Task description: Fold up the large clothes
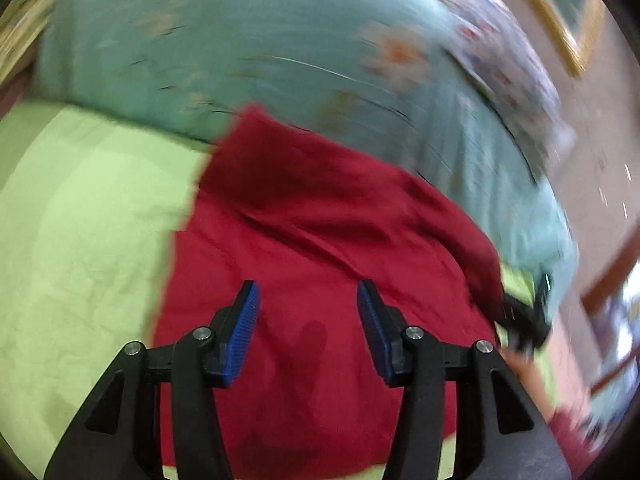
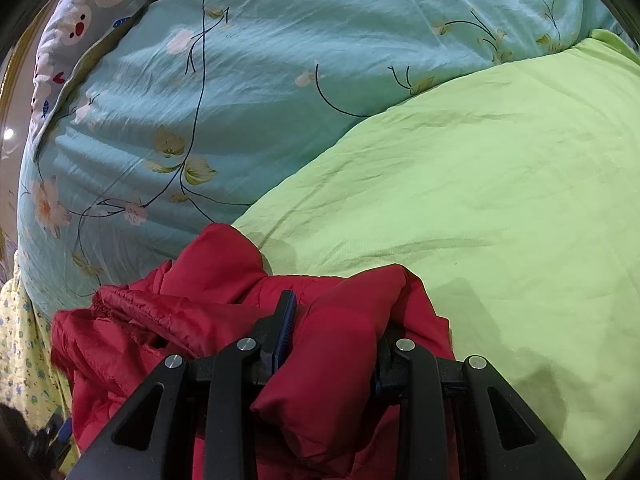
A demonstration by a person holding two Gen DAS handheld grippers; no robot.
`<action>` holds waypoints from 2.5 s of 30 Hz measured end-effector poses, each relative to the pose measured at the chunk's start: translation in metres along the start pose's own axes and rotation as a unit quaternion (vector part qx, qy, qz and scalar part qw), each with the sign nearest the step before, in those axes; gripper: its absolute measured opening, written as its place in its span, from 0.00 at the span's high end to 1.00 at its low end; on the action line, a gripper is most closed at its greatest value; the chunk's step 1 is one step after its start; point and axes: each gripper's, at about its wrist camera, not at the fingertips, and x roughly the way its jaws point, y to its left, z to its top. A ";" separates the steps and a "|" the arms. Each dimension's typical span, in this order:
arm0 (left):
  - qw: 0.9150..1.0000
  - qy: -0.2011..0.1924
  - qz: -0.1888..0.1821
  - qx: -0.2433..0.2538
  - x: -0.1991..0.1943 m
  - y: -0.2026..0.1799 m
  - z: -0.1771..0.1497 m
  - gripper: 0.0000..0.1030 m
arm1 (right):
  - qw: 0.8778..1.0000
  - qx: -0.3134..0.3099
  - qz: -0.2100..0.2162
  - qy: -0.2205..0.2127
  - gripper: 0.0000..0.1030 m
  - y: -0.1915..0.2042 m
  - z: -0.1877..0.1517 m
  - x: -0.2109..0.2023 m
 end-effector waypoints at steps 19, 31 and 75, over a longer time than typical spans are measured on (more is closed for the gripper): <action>0.974 0.038 0.165 0.152 0.077 -0.051 -0.013 0.50 | 0.973 -0.227 0.048 -0.014 0.38 0.076 -0.065 -0.090; 0.980 0.059 0.168 0.087 0.102 -0.016 0.014 0.50 | 0.973 -0.223 0.000 0.063 0.35 0.081 -0.041 0.005; 0.987 0.053 0.144 0.051 0.076 0.015 0.029 0.46 | 0.987 -0.147 0.022 0.055 0.33 0.026 -0.046 -0.099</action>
